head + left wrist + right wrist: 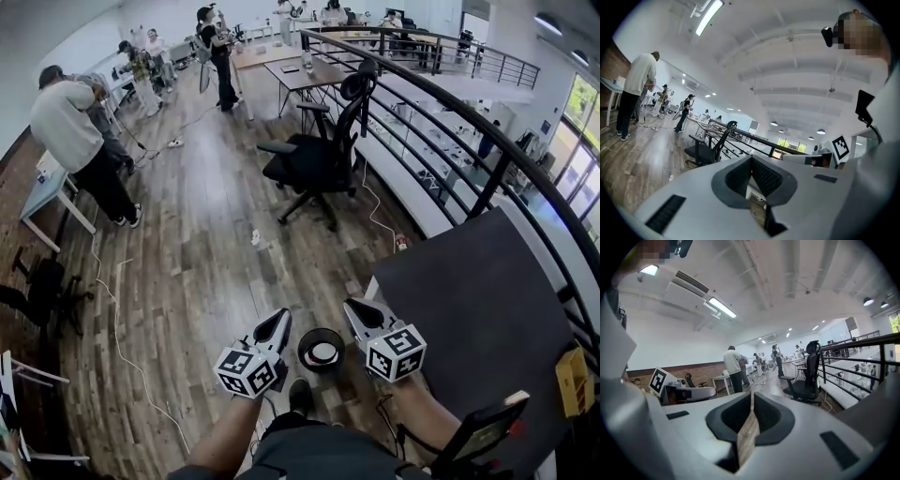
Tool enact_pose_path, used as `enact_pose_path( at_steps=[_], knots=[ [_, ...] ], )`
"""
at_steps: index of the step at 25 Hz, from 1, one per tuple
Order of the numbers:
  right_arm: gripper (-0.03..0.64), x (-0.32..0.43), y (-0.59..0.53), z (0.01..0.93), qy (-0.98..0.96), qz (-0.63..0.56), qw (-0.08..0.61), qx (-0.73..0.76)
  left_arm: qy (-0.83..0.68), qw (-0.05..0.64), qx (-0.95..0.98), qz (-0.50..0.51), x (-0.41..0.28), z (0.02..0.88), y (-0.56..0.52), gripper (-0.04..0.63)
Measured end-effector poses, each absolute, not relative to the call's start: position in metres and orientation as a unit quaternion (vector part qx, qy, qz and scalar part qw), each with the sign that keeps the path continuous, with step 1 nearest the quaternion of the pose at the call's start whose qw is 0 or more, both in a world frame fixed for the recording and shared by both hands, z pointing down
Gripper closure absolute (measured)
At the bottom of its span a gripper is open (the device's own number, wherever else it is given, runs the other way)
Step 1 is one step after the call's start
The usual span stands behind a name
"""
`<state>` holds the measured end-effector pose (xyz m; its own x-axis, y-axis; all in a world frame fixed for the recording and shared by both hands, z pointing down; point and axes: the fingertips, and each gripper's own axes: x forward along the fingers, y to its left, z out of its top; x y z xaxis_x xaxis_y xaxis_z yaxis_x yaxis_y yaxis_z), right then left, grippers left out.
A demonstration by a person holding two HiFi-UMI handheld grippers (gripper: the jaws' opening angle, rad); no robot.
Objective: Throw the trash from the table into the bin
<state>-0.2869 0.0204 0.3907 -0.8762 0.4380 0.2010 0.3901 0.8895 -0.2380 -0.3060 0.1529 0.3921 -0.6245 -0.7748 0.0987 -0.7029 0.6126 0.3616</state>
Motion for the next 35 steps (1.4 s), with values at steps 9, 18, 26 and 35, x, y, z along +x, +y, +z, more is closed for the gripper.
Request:
enact_pose_path(
  at_steps=[9, 18, 26, 35],
  knots=[
    [0.607, -0.284, 0.024, 0.344, -0.972, 0.085, 0.092, -0.197, -0.887, 0.105, 0.430, -0.129, -0.304, 0.356, 0.159, 0.584],
    [0.607, -0.282, 0.032, 0.325, -0.975, 0.074, 0.082, -0.192, -0.892, 0.079, 0.427, -0.129, -0.306, 0.337, 0.170, 0.586],
    [0.607, -0.278, 0.032, 0.322, -0.976, 0.069, 0.078, -0.189, -0.890, 0.084, 0.429, -0.125, -0.301, 0.337, 0.171, 0.586],
    [0.609, -0.271, 0.045, 0.338, -0.976, 0.066, 0.072, -0.194, -0.895, 0.070, 0.425, -0.117, -0.296, 0.351, 0.181, 0.586]
  ],
)
